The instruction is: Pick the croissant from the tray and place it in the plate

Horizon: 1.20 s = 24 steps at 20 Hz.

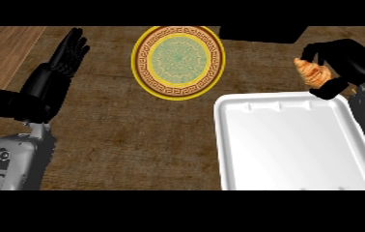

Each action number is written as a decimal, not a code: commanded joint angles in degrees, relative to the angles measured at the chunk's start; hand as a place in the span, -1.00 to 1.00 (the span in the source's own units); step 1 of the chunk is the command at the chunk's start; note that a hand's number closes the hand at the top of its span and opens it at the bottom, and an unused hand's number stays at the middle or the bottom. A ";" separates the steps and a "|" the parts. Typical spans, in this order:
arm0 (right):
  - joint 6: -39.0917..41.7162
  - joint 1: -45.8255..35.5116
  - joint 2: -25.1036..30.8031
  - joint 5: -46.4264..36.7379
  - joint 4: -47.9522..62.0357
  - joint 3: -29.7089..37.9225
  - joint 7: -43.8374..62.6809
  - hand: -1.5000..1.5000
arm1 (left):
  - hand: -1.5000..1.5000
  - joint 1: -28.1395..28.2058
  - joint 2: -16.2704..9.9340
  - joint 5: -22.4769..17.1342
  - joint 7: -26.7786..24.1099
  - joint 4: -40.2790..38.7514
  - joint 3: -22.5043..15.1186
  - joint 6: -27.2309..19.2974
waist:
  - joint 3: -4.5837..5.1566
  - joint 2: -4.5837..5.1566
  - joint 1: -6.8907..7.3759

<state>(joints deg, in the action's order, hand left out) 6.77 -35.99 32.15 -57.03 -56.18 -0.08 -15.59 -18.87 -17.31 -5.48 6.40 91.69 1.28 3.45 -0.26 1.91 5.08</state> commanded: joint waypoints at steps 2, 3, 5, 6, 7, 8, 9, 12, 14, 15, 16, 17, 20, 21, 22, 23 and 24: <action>0.33 -10.46 -1.26 7.01 11.63 5.21 -10.78 1.00 | 0.00 -0.93 1.18 0.90 -0.46 -1.52 -0.62 -0.77 | 0.03 -0.13 -0.23; 0.76 -11.42 0.40 8.47 12.97 6.54 -14.51 1.00 | 0.00 -0.57 0.77 0.79 0.96 -0.83 -0.29 -0.96 | 0.02 -0.45 -0.67; 4.35 -13.87 -0.97 12.71 13.08 8.22 -18.52 1.00 | 0.00 0.90 -0.02 0.68 0.58 -0.33 0.28 -0.41 | 0.10 -0.97 -1.36; 6.44 -17.10 -2.47 13.49 14.85 8.34 -17.91 1.00 | 0.00 -1.11 -0.05 0.61 -0.01 -0.94 0.66 -0.41 | 0.14 -0.83 -1.32; 7.33 -18.29 -3.52 14.83 15.22 8.82 -19.27 1.00 | 0.00 0.38 -0.33 0.17 -2.52 -3.42 1.58 0.55 | 0.20 -0.80 -1.72; 8.58 -20.03 -4.15 16.22 17.05 9.93 -19.58 1.00 | 0.00 -2.16 0.02 0.78 0.14 -2.75 1.17 -0.79 | 0.16 -0.87 -1.97; 8.96 -20.88 -4.87 16.48 18.91 9.83 -21.20 1.00 | 0.00 0.22 0.28 0.95 -0.26 -1.62 0.17 -0.09 | 0.16 -0.92 -1.56; 13.31 -25.51 -6.52 17.67 19.58 9.61 -20.10 1.00 | 0.00 2.64 0.82 2.24 -0.17 0.92 0.21 -1.68 | 0.24 -1.59 -2.91; 10.26 -27.05 -9.51 16.65 22.36 8.94 -20.46 1.00 | 0.00 1.26 -0.94 -0.19 2.05 1.77 2.74 -0.26 | 0.24 -1.51 -2.91; 9.83 -28.77 -11.19 16.28 23.43 8.56 -19.21 1.00 | 0.00 -0.51 -1.16 0.23 0.17 -2.73 2.76 0.87 | 0.26 -1.37 -3.32; 10.68 -27.53 -10.95 17.11 23.01 8.97 -20.50 1.00 | 0.00 0.66 -0.87 0.14 0.34 -2.60 3.18 0.67 | 0.26 -1.57 -3.83; 11.52 -30.35 -11.99 16.47 22.88 8.16 -17.97 1.00 | 0.00 -0.06 -1.33 -0.34 1.01 -1.50 3.97 0.59 | 0.27 -1.63 -3.73; 10.28 -33.20 -15.46 15.45 25.75 7.17 -16.35 1.00 | 0.00 3.88 0.39 2.65 -0.40 1.06 1.35 -0.75 | 0.27 -1.55 -3.24; 11.39 -36.04 -16.48 16.32 26.68 8.01 -14.09 1.00 | 0.00 2.17 -0.87 0.05 -0.71 -1.12 3.82 1.00 | 0.29 -1.48 -3.22; 8.97 -34.30 -20.50 16.16 24.15 7.03 -12.37 1.00 | 0.00 0.08 0.05 1.85 -0.67 -3.69 2.48 0.19 | 0.29 -1.66 -4.17; 7.79 -35.36 -20.35 16.22 28.53 8.01 -14.10 1.00 | 0.00 1.39 1.13 2.02 -0.58 -1.49 1.49 -0.26 | 0.27 -1.37 -3.24; 6.10 -34.59 -22.80 16.29 28.62 7.96 -12.80 1.00 | 0.00 3.34 -0.96 0.43 -0.12 1.31 3.09 1.50 | 0.27 -1.49 -2.91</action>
<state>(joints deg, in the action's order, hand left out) 15.47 -68.89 14.50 -40.87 -30.50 7.82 -30.39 -17.07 -17.40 -4.30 6.22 90.89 3.65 3.69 0.02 0.40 1.77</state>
